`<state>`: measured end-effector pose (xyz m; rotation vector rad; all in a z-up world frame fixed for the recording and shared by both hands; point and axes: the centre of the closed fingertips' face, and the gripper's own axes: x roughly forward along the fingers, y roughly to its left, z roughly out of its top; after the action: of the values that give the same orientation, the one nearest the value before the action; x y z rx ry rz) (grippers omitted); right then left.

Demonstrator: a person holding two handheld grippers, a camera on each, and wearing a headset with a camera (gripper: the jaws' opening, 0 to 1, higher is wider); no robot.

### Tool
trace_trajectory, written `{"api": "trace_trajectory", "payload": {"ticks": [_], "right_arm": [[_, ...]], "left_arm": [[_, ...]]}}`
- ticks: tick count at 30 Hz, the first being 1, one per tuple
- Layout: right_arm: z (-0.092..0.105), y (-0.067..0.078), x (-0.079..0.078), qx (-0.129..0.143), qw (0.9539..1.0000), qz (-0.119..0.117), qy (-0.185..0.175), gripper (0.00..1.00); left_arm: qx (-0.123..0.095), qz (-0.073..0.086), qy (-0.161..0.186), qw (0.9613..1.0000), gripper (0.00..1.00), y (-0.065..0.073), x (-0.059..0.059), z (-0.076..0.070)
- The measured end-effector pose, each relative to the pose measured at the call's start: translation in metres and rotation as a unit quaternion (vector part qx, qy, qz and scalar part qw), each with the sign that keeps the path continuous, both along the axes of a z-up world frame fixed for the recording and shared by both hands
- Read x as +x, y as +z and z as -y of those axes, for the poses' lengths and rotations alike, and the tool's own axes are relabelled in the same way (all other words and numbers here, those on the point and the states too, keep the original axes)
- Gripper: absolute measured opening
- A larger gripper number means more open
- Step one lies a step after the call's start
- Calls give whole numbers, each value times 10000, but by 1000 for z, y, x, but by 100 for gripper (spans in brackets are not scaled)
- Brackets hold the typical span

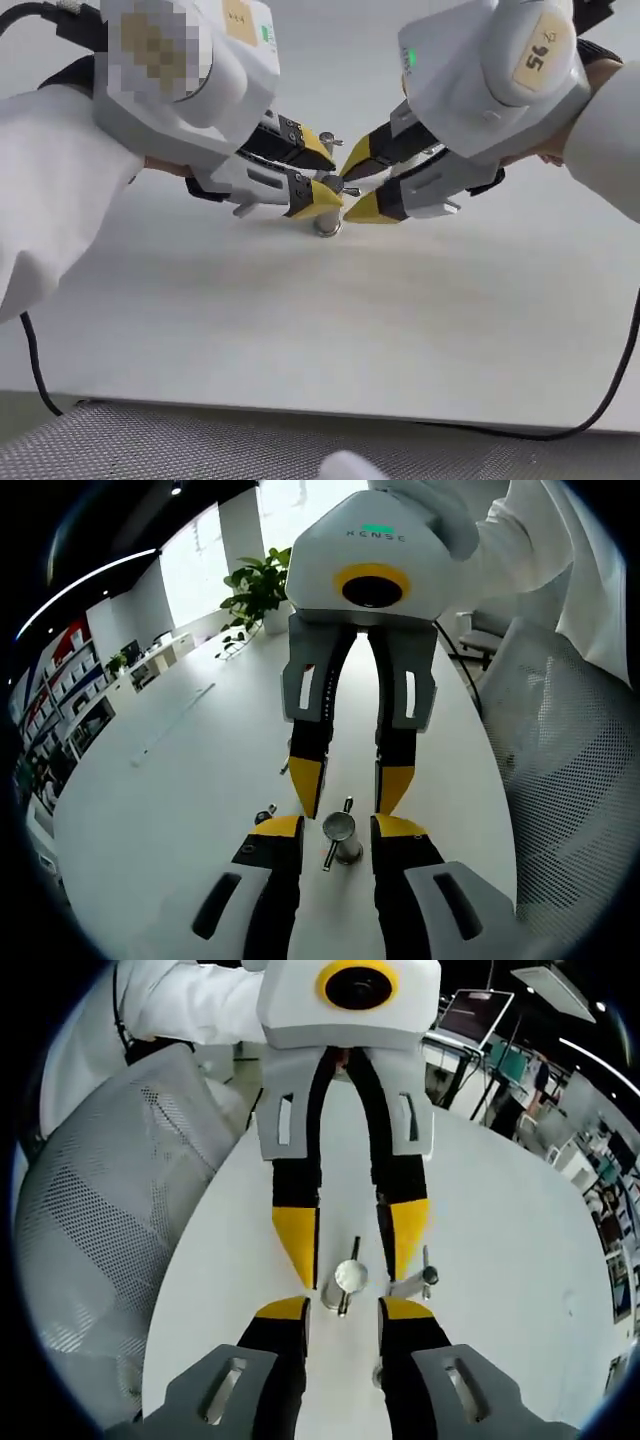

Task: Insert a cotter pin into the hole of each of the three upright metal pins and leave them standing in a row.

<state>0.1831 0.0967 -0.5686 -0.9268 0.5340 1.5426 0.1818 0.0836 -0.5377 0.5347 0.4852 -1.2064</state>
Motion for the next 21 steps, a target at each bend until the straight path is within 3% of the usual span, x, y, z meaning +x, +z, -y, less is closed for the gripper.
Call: {"api": "trace_trajectory", "payload": {"ticks": [2, 4, 7, 10, 13, 15, 16, 18, 21], "right_arm": [[2, 2, 1, 7, 10000, -4, -76, 21], [4, 4, 0, 82, 9997, -88, -196, 23], [6, 10, -2, 233, 9984, -213, -465, 25], [4, 16, -5, 461, 9952, -405, -769, 26], [4, 19, -1, 529, 9922, -395, -1062, 25], [4, 20, -1, 600, 9896, -427, -1235, 25], [3, 21, -2, 654, 9877, -525, -1317, 26], [2, 21, -2, 692, 9863, -581, -1377, 26], [1, 19, -5, 665, 9858, -664, -1392, 26]], "left_arm": [[-8, 12, 35, 10000, 40, 3, -1, -2], [-79, 89, 8, 9999, 41, 7, -2, -7], [-574, 62, 271, 9980, 42, 20, -1, -16], [-785, -21, 375, 9962, 55, 26, -7, -30], [-1022, -313, 748, 9914, 74, 24, -11, -47], [-1233, -442, 1077, 9855, 84, 22, -12, -62], [-1355, -524, 1303, 9808, 88, 21, -12, -70], [-1415, -555, 1396, 9785, 98, 16, -17, -81], [-1344, -503, 1522, 9779, 99, 13, -27, -89]]}}
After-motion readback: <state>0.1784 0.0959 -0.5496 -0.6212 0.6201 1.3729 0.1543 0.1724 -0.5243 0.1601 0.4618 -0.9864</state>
